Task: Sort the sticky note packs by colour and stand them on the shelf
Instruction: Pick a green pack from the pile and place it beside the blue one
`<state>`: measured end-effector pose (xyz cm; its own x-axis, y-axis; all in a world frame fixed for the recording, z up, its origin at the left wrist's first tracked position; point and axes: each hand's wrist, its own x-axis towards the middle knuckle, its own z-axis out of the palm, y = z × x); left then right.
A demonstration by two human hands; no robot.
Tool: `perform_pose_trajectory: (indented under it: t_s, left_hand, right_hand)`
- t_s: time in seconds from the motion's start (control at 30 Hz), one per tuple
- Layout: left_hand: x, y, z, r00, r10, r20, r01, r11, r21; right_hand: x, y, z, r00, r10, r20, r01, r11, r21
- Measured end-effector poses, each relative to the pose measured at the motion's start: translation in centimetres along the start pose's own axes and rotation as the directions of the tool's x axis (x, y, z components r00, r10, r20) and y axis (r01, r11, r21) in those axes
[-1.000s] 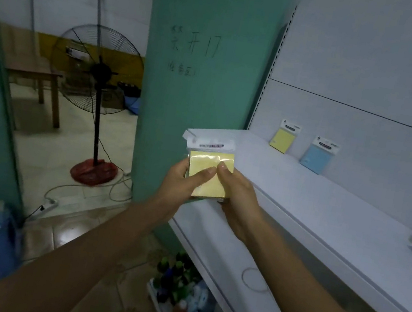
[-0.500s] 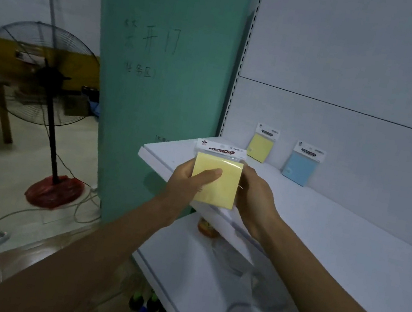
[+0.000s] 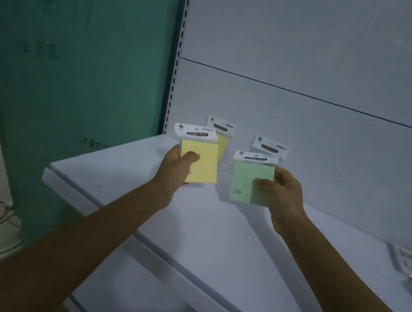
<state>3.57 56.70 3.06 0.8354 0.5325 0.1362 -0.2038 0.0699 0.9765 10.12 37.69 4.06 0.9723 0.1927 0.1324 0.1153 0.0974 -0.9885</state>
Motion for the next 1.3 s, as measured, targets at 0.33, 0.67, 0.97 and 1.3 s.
perform_pose_trajectory:
  t_s: [0.33, 0.67, 0.97, 1.3]
  left_hand:
    - [13.2, -3.1, 0.4, 0.941, 0.017, 0.338, -0.117, 0.954, 0.275]
    - [20.4, -5.2, -1.6, 0.893, 0.174, 0.415, -0.444, 0.495, 0.747]
    - [21.3, -6.2, -1.1, 0.923, 0.125, 0.364, -0.36, 0.611, 0.705]
    - [21.6, -6.3, -1.1, 0.912, 0.124, 0.391, -0.381, 0.609, 0.696]
  right_hand:
    - [5.0, 0.6, -1.5, 0.92, -0.019, -0.391, 0.016, 1.0, -0.01]
    - [7.0, 1.1, -2.4, 0.789, -0.056, -0.612, -0.013, 0.994, -0.108]
    - [8.7, 3.0, -3.4, 0.607, -0.089, -0.79, 0.037, 0.996, -0.084]
    - [8.5, 5.3, -3.5, 0.558, -0.341, -0.756, -0.24, 0.806, -0.541]
